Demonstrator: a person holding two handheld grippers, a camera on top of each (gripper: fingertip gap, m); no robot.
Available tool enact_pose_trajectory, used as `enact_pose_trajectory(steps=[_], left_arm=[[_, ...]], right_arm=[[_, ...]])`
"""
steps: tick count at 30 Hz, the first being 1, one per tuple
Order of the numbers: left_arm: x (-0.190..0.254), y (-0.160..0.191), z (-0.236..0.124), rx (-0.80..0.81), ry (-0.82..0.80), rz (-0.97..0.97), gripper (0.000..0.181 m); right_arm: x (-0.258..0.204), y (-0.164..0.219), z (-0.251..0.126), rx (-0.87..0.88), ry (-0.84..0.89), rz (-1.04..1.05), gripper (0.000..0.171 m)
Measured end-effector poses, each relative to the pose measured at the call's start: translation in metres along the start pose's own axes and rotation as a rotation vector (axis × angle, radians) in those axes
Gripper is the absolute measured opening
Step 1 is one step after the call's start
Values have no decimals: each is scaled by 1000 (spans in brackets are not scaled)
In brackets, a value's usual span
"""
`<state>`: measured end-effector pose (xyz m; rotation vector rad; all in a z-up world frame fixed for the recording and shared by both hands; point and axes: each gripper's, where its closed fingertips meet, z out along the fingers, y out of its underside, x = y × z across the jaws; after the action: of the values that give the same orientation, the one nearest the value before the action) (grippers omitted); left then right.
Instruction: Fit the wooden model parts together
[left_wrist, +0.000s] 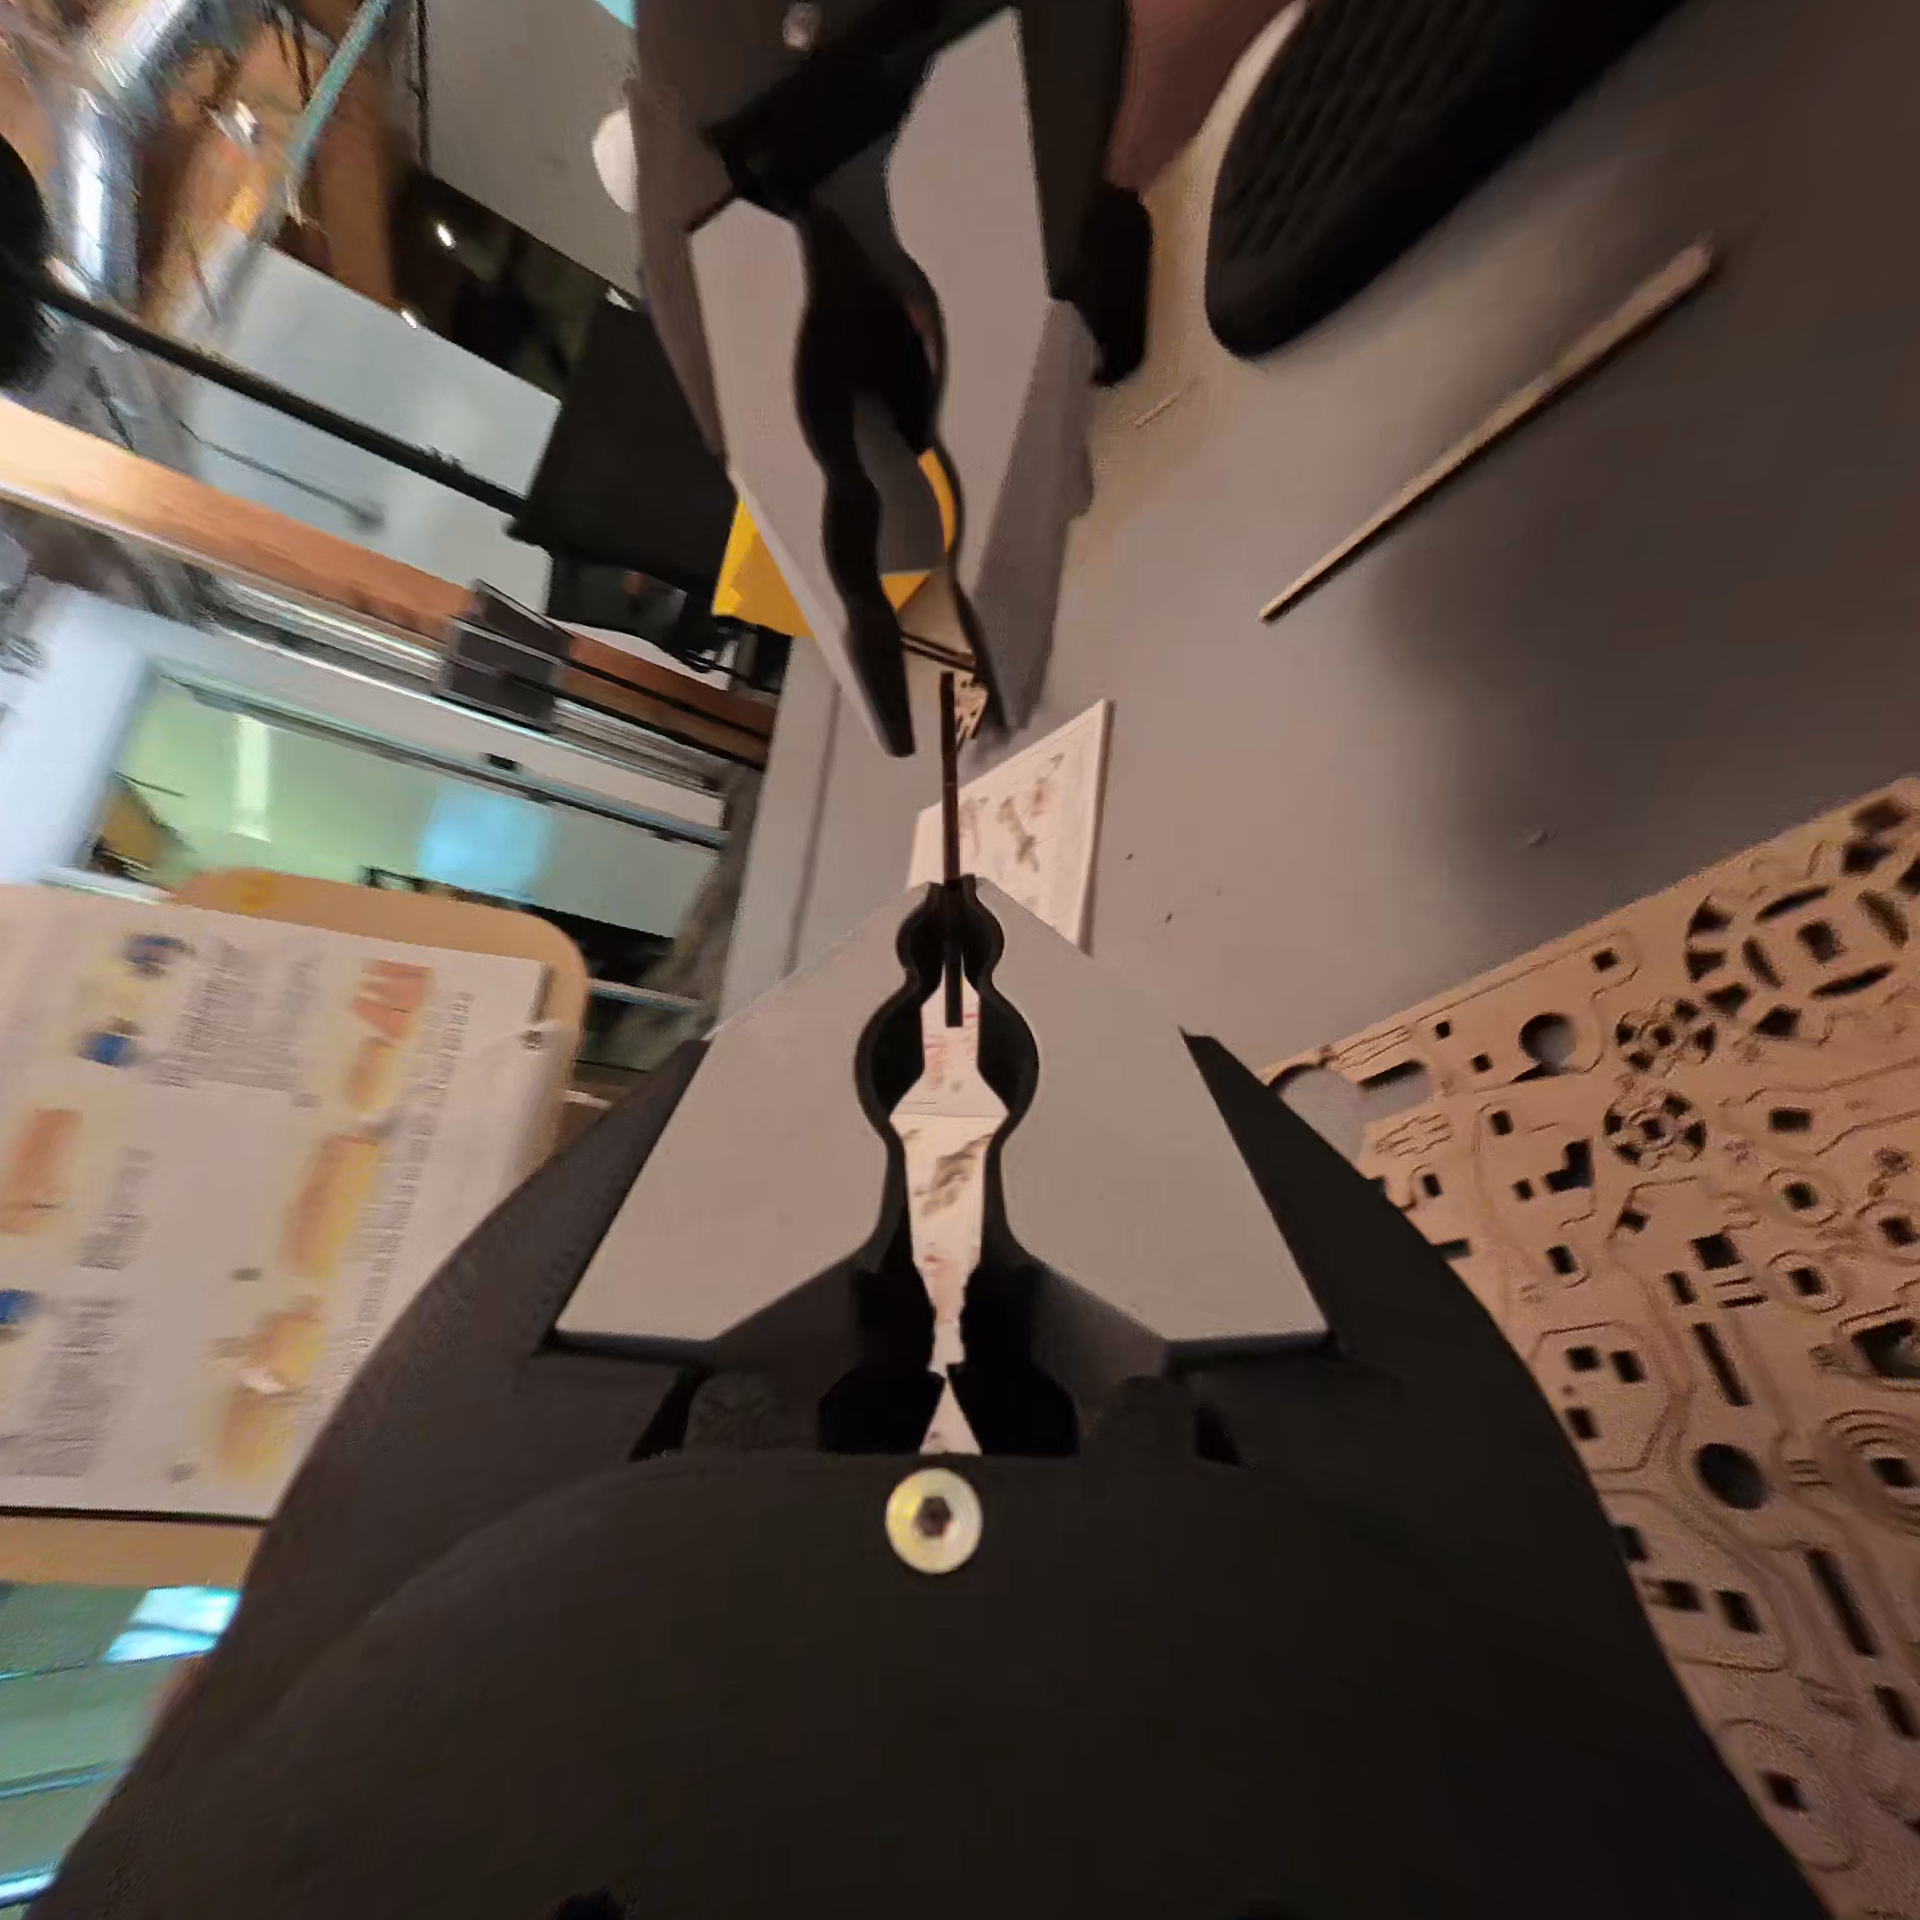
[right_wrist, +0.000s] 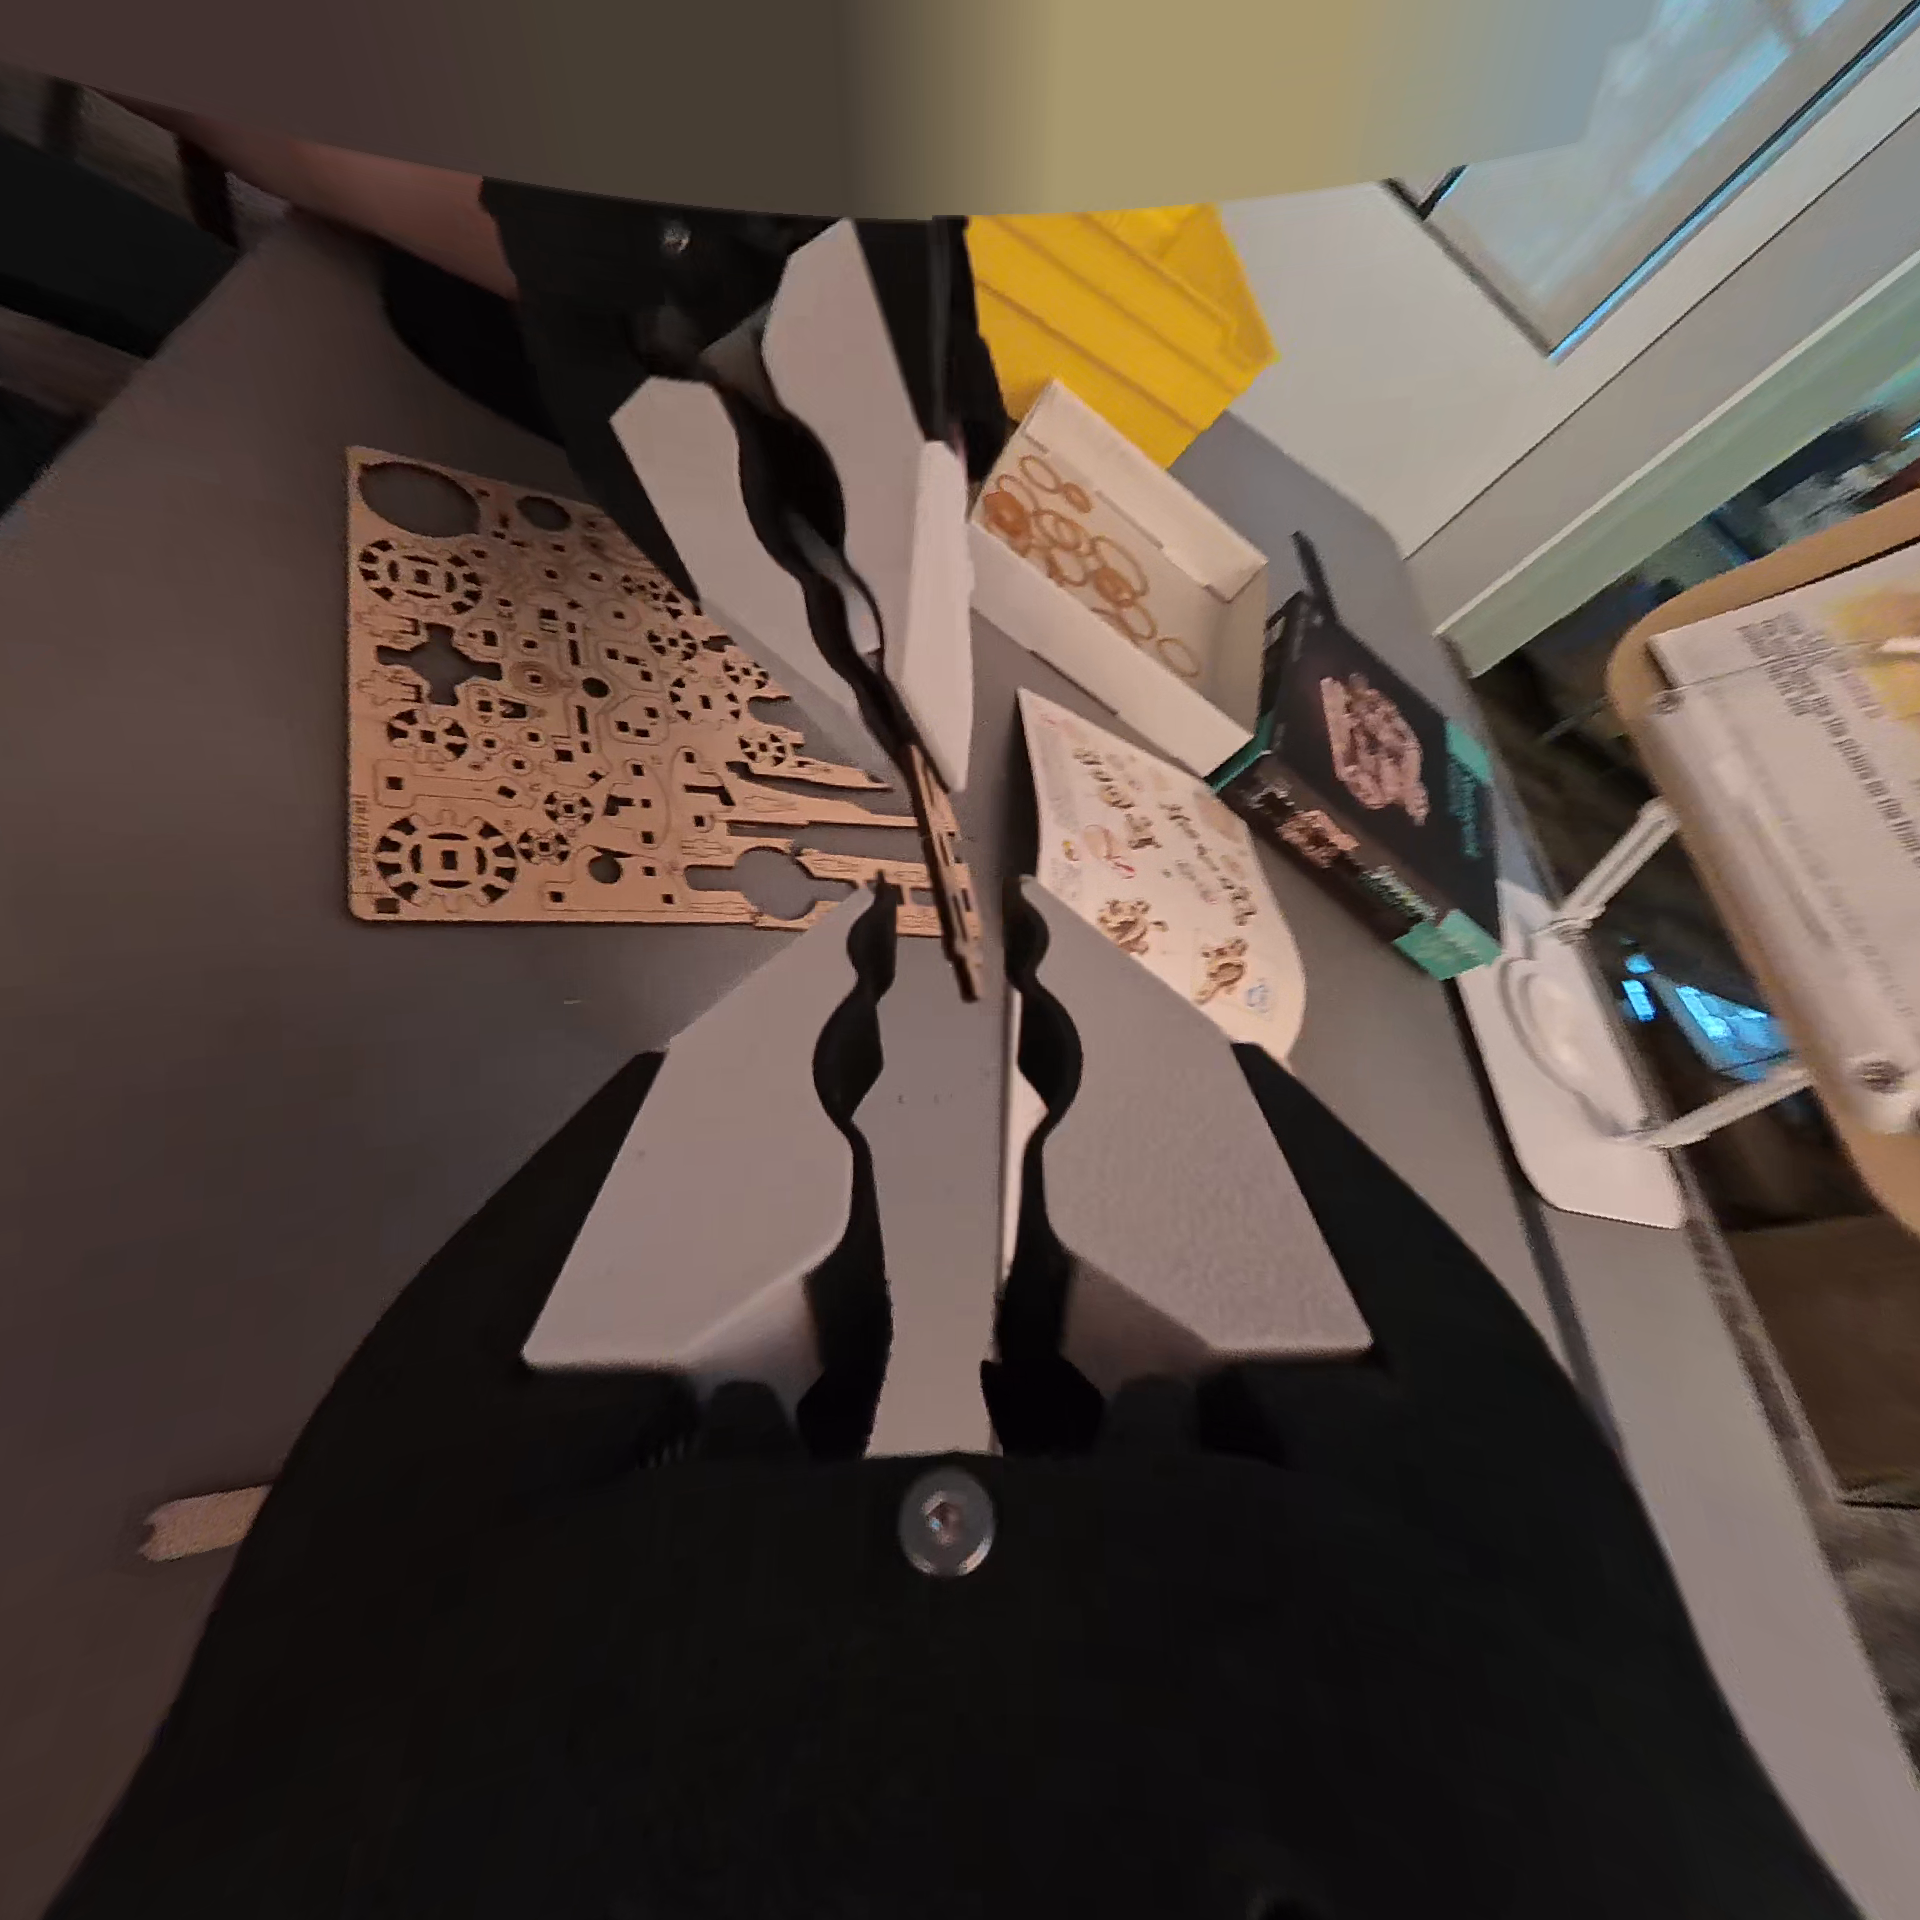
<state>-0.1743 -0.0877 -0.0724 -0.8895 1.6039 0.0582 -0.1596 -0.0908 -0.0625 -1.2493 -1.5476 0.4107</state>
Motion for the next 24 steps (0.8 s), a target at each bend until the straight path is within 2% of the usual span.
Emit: enact_pose_trajectory(steps=[5, 7, 11, 15, 18, 19, 21, 23, 24], left_arm=[[0, 3, 0, -44, -118, 270, 0], [1, 1, 0, -41, -131, 296, 0], [0, -3, 0, -15, -117, 229, 0], [12, -9, 5, 32, 44, -92, 0], [14, -9, 7, 62, 171, -371, 2], [13, -8, 7, 75, 205, -461, 12], [9, -5, 7, 89, 271, -620, 49], [2, -4, 4, 125, 332, -764, 64], [-2, -4, 2, 150, 360, -826, 64]], right_arm=[[-2, -5, -1, 8, 21, -79, 20], [-4, -3, 2, -10, 16, -85, 20], [-9, 2, 7, -35, -10, -80, 19], [-13, 5, 10, -38, -46, -31, 3], [-17, 9, 7, -3, -194, 241, 2], [-16, 13, 5, 1, -257, 382, 2], [-14, 26, 2, -13, -372, 678, 1], [-16, 44, 1, -82, -441, 887, 2], [-23, 52, 1, -125, -487, 952, 2]])
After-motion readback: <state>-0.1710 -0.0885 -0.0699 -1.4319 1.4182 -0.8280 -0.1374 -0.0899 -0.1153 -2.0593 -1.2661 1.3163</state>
